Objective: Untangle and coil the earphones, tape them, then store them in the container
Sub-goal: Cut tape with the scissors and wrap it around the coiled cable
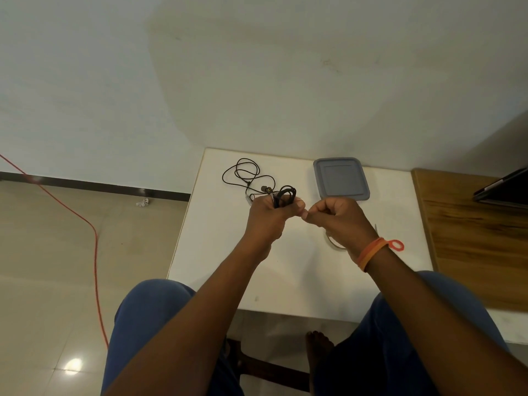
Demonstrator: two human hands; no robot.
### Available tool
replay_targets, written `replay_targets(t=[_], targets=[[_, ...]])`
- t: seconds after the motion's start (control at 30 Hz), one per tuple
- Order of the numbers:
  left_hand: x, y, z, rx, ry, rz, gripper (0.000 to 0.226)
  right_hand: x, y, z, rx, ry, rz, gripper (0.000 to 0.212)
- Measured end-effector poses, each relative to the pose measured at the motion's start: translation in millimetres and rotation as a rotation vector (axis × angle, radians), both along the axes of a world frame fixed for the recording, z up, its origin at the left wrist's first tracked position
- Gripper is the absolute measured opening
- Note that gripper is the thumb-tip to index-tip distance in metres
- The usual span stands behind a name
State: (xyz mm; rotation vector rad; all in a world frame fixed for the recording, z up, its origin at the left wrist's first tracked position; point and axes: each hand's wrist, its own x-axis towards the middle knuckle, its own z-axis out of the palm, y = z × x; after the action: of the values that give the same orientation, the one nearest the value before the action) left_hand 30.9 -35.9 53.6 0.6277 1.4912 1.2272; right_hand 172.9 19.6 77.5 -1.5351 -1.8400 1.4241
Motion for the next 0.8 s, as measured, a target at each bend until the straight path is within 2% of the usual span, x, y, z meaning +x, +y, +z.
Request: replay_targets(t=[0.1,0.23,0.33,0.47,0.6,0.8], targets=[[-0.3,0.9,0.7,-0.006,-0.057,-0.005,0.013,2.7,-0.3,3.6,-0.269,0.123,-0.032,0.014],[-2.9,2.4,3.8,-0.027,-0.164,0.015,0.011,4.9,1.5,6.2,-0.399,0.246,-0.056,0.018],[-5.2,3.4,5.7,-0.038,-0.21,0.031,0.014,5.5,1.7,8.0,-0.492,0.321,-0.05,0.031],[-7.2,2.9,4.7,-0.028,-0.197,0.037,0.017,4.3,1.0,8.3,-0.46,0.311,-0.049,0.04],[-5.4,1.1,5.2,0.003,-0.106,0.03,0.016,6.0,2.3,7.9,-0.504,0.295,-0.063,0.027],[-3.4,1.6,7.6,0.068,-0.08,0.013,0.011,9.4,5.7,10.8,-0.567,0.259,-0.008,0.025]])
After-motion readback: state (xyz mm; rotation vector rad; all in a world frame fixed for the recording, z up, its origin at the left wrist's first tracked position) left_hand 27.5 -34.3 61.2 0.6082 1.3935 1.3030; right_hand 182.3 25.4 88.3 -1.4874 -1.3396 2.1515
